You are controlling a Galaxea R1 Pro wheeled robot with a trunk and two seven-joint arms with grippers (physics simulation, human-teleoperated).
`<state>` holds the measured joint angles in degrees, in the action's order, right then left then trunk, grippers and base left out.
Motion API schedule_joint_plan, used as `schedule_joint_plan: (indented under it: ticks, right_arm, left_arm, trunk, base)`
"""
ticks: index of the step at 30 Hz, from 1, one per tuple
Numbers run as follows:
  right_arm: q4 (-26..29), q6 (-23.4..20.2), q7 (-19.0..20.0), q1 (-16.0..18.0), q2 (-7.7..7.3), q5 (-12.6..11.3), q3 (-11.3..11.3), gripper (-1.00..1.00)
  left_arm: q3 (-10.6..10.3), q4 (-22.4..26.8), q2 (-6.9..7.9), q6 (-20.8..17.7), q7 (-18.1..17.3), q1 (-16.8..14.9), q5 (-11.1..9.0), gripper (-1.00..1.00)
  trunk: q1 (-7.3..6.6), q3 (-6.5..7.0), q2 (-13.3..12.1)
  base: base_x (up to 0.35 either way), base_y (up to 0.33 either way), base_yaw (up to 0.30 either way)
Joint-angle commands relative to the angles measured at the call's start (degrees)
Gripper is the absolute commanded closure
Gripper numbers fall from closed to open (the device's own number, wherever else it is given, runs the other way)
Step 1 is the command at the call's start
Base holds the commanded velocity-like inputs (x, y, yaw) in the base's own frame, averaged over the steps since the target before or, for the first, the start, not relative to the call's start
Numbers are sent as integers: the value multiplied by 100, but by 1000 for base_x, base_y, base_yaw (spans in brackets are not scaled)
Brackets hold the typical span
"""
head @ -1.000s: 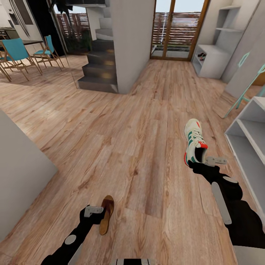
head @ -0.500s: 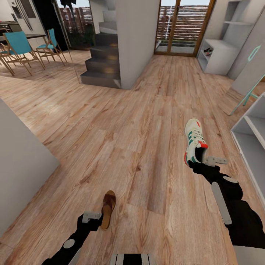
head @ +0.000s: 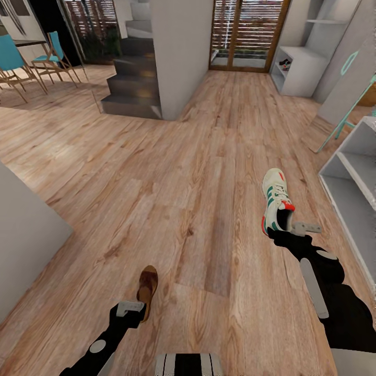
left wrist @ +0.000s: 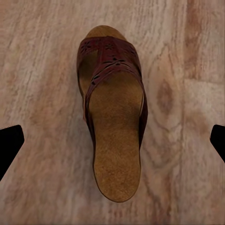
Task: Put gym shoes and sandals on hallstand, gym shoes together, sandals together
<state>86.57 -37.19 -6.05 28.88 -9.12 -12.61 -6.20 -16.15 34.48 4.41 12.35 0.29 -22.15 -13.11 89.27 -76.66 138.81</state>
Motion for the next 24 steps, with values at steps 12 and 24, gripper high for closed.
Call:
schedule_joint_plan:
  ticks: [12, 24]
  right_arm:
    - [9, -21, -52, 3, -2, -50, 5, 100]
    - [3, -21, -54, 3, -2, -49, 11, 100]
  left_arm:
    - [-13, -3, 7, 38, 5, -7, -60, -100]
    - [-13, 16, 7, 398, 16, -17, -69, -100]
  trunk:
    - [243, -257, 445]
    - [274, -523, 461]
  base:
    - [0, 0, -53]
    - [0, 0, 0]
